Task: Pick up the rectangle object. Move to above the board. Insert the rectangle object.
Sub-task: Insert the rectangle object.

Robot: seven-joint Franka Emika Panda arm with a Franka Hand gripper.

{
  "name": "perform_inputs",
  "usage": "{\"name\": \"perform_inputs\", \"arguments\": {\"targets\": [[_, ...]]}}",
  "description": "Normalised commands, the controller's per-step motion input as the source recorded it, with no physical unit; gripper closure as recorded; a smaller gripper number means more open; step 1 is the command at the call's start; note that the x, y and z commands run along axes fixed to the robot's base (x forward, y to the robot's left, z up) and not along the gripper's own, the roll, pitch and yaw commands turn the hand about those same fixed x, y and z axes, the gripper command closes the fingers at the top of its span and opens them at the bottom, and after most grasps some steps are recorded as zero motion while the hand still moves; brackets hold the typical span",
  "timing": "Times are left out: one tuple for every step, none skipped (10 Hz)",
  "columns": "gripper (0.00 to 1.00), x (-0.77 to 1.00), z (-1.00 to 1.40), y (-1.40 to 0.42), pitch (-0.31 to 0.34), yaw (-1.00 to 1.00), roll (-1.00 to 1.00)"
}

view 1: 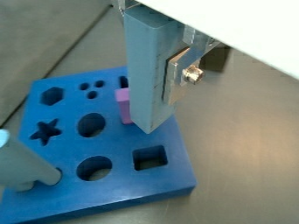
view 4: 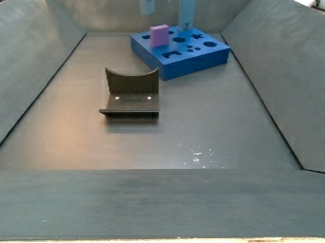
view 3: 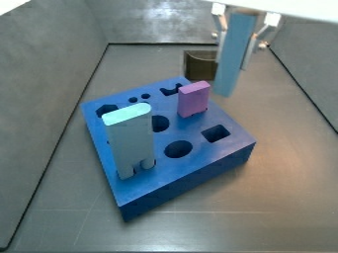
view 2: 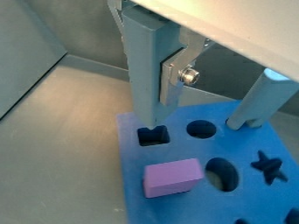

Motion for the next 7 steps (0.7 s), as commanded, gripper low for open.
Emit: {"name": "perform_inputs", "arguments": {"targets": [[1.0, 0.17, -0.26, 0.0, 0.0, -0.93, -0.23], [1.0, 0.1, -0.27, 0.0, 0.0, -0.95, -0.22], [1.0, 0.1, -0.27, 0.0, 0.0, -0.95, -0.22], [1.0, 0.12, -0.29, 0.0, 0.0, -0.93, -0.23], [1.0, 0.16, -0.27, 0.0, 0.037, -0.87, -0.23], [1.0, 0.32, -0.14, 0.0, 0.089, -0.41, -0.15], [1.0, 0.01, 0.0, 0.01, 0.006, -0.02, 0.0]]}}
